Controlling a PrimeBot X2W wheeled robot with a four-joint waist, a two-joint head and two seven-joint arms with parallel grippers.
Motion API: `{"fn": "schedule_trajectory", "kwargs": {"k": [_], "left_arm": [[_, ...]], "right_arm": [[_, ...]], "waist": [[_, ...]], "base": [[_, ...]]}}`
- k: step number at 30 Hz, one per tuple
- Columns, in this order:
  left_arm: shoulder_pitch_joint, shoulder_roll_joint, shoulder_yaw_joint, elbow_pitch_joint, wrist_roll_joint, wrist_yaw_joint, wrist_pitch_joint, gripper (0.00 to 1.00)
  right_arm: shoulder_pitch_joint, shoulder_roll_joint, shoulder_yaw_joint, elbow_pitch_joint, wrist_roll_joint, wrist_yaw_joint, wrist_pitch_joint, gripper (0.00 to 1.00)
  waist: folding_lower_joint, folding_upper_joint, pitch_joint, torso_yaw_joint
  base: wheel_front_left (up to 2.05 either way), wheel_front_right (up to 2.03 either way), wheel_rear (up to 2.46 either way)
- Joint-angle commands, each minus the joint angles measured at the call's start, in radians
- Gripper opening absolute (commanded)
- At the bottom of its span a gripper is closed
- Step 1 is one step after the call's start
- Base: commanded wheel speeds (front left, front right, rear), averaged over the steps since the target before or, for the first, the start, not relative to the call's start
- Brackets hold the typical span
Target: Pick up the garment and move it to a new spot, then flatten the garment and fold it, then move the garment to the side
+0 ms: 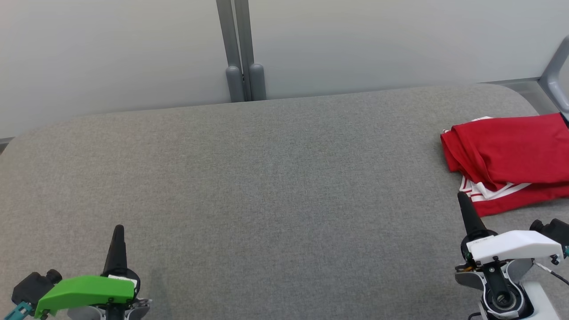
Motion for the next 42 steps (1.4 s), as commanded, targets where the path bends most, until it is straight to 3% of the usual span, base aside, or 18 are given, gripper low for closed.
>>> {"fn": "schedule_trajectory", "kwargs": {"k": [1,42], "left_arm": [[-0.026,-0.001,0.008,-0.013,-0.032,-0.006,0.008,0.00],[-0.053,-0.016,0.038,-0.031,-0.354,-0.018,0.100,0.00]], "right_arm": [[-0.002,-0.001,-0.009,-0.016,0.025,0.000,0.008,0.00],[0.017,0.048,-0.072,-0.047,0.336,0.000,0.101,0.00]], "waist": [[0.0000,0.0000,0.001,0.000],[0.0000,0.0000,0.020,0.004]], "base": [[0.00,0.00,0.00],[0.00,0.00,0.00]]}}
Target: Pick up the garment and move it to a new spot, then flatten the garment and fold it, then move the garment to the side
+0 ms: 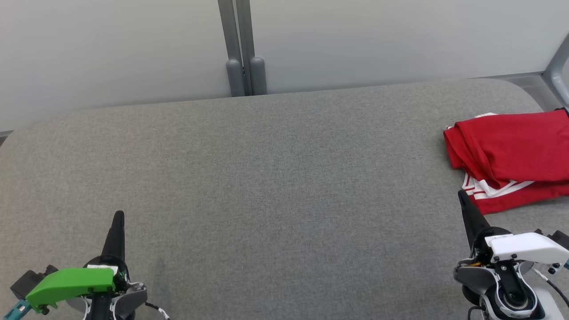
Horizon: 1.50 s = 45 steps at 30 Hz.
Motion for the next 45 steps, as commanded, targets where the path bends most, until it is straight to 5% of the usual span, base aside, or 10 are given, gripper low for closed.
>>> {"fn": "schedule_trajectory", "kwargs": {"k": [1,20,45], "left_arm": [[-0.020,0.000,0.006,-0.008,-0.019,-0.006,0.006,0.00],[-0.029,-0.006,0.017,-0.014,-0.137,-0.011,0.040,0.00],[-0.027,-0.006,0.016,-0.013,-0.132,-0.010,0.040,0.00]], "right_arm": [[0.006,0.003,-0.006,-0.010,0.021,0.000,0.007,0.00],[0.014,0.020,-0.029,-0.021,0.133,0.000,0.040,0.00],[0.013,0.019,-0.028,-0.021,0.131,0.000,0.040,0.00]], "waist": [[0.0000,0.0000,0.001,0.000],[0.0000,0.0000,0.010,0.002],[0.0000,0.0000,0.010,0.002]], "base": [[0.00,0.00,0.00],[0.00,0.00,0.00],[0.00,0.00,0.00]]}}
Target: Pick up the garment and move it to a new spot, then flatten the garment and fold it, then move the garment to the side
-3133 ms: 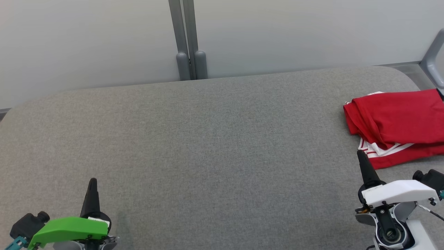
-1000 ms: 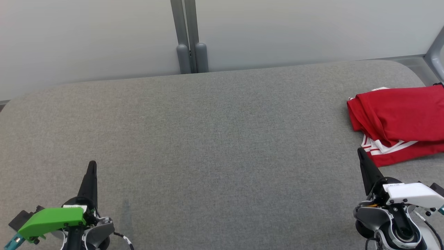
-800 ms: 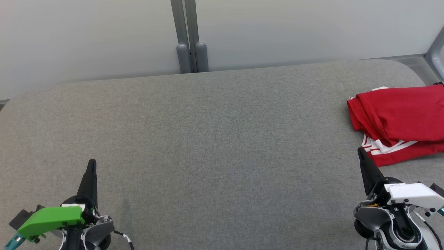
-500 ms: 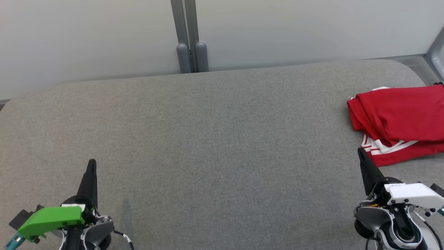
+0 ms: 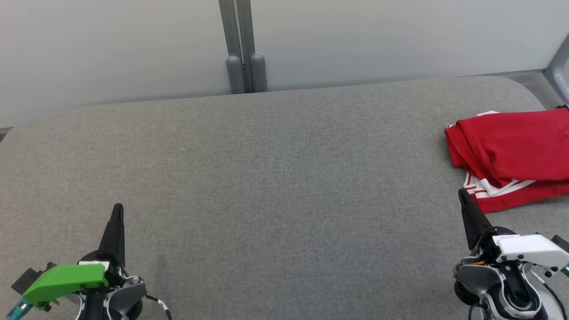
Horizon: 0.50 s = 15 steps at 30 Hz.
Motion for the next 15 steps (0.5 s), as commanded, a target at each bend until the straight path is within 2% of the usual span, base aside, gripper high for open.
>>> {"fn": "schedule_trajectory", "kwargs": {"k": [1,15], "left_arm": [[-0.011,0.000,0.003,-0.002,0.000,-0.006,0.004,0.00],[-0.011,0.000,0.003,-0.002,0.000,-0.006,0.004,0.00]], "right_arm": [[0.009,-0.001,-0.002,-0.006,0.007,0.000,0.004,0.00],[0.009,-0.001,-0.001,-0.006,0.007,0.000,0.003,0.00]], "waist": [[0.0000,0.0000,0.000,0.000],[0.0000,0.0000,0.000,0.000]], "base": [[0.00,0.00,0.00],[0.00,0.00,0.00]]}}
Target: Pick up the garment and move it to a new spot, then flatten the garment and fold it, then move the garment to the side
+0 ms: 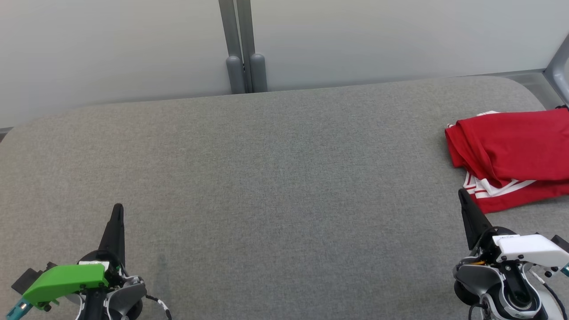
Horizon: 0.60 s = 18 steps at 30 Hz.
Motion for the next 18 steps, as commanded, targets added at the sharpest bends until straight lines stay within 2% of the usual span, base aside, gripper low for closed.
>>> {"fn": "schedule_trajectory", "kwargs": {"k": [1,18], "left_arm": [[-0.011,0.000,0.003,-0.002,0.000,-0.006,0.004,0.00],[-0.011,0.000,0.003,-0.002,0.000,-0.006,0.004,0.00]], "right_arm": [[0.009,-0.001,-0.001,-0.006,0.007,0.000,0.003,0.00],[0.009,-0.001,-0.001,-0.006,0.007,0.000,0.003,0.00]], "waist": [[0.0000,-0.0001,0.000,0.000],[0.0000,-0.0001,0.000,0.000]], "base": [[0.00,0.00,0.00],[0.00,0.00,0.00]]}}
